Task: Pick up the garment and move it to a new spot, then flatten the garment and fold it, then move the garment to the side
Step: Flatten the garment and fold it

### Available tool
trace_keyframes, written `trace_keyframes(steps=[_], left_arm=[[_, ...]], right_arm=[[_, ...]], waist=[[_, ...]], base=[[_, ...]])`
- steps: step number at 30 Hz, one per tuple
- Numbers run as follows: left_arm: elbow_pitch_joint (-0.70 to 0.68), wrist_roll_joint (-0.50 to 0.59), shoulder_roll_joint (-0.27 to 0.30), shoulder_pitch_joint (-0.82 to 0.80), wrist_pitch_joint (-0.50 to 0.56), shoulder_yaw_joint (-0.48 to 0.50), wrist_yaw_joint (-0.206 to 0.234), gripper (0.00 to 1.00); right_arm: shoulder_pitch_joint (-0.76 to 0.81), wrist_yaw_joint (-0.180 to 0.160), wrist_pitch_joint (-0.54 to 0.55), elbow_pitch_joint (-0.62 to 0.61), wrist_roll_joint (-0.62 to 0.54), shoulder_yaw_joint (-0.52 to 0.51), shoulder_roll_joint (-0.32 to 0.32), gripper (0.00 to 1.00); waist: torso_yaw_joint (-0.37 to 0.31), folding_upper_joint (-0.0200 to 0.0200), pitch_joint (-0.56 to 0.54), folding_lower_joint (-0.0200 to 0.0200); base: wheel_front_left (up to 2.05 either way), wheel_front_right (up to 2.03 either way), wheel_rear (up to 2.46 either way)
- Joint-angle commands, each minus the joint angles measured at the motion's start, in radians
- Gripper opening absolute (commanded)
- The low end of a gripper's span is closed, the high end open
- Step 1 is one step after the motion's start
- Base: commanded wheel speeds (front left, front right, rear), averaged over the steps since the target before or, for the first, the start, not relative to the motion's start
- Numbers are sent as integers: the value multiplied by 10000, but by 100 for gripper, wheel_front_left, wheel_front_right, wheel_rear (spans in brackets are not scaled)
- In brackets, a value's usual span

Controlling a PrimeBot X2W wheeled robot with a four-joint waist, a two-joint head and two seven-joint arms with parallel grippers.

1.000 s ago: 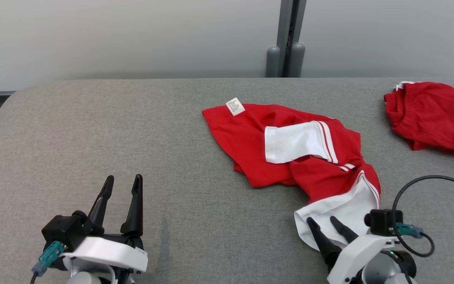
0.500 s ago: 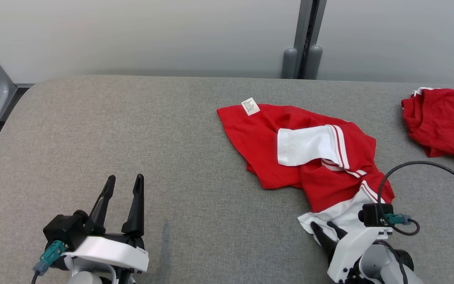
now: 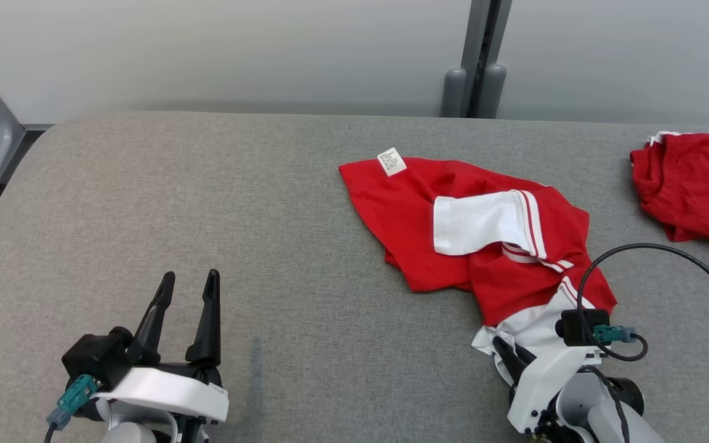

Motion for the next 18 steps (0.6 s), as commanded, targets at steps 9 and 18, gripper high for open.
trace_keyframes(steps=[9,18], left_arm=[[-144,117,43,63,-16,145,-6,100],[-179,155,179,-151,-13,104,-7,100]], right_arm=[[952,-27,34,-2540,-218,-811,-181,0],[2466,-27,1202,-6124,-417,-2786,-96,0]], waist=[[-881,-1,74,-1],[-1963,-1,201,-1]], base=[[0,0,0],[0,0,0]])
